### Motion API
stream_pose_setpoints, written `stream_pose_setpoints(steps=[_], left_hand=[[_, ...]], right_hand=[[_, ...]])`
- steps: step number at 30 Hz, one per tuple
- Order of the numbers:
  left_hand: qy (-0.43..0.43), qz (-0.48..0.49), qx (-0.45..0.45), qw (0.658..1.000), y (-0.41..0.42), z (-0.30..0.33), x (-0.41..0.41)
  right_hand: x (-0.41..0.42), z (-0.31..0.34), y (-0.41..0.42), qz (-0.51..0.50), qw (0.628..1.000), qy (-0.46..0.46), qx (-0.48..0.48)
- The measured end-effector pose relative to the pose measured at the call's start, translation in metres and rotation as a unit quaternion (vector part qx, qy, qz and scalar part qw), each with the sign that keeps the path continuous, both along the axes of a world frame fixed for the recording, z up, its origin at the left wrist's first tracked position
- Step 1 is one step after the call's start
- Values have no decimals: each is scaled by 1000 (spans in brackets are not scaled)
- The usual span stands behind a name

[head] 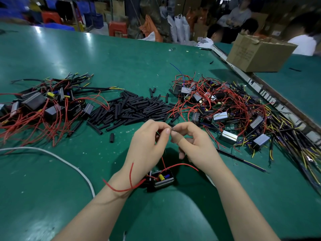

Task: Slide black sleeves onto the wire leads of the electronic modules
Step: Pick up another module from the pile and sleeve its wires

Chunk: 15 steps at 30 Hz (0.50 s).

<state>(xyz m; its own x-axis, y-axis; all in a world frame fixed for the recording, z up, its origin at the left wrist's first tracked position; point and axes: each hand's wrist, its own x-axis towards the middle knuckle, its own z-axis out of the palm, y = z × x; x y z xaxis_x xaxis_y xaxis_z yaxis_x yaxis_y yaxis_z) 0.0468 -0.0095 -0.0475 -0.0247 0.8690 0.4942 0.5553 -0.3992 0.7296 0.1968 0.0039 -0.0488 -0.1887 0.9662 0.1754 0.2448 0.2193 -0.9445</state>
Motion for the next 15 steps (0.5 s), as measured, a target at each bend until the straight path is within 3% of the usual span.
stream_pose_setpoints(steps=[4,8,15], left_hand=[[-92,-25,-86,992,3,1,-1],[-92,-48,-103,989,1,3,-1],[-9,-28,-30,999,-1,3,-1]], right_hand=[[0,-1,1,-32,986,-101,127],[1,-1,0,-62,966,-138,208],[0,2,0,-23,998,-50,38]])
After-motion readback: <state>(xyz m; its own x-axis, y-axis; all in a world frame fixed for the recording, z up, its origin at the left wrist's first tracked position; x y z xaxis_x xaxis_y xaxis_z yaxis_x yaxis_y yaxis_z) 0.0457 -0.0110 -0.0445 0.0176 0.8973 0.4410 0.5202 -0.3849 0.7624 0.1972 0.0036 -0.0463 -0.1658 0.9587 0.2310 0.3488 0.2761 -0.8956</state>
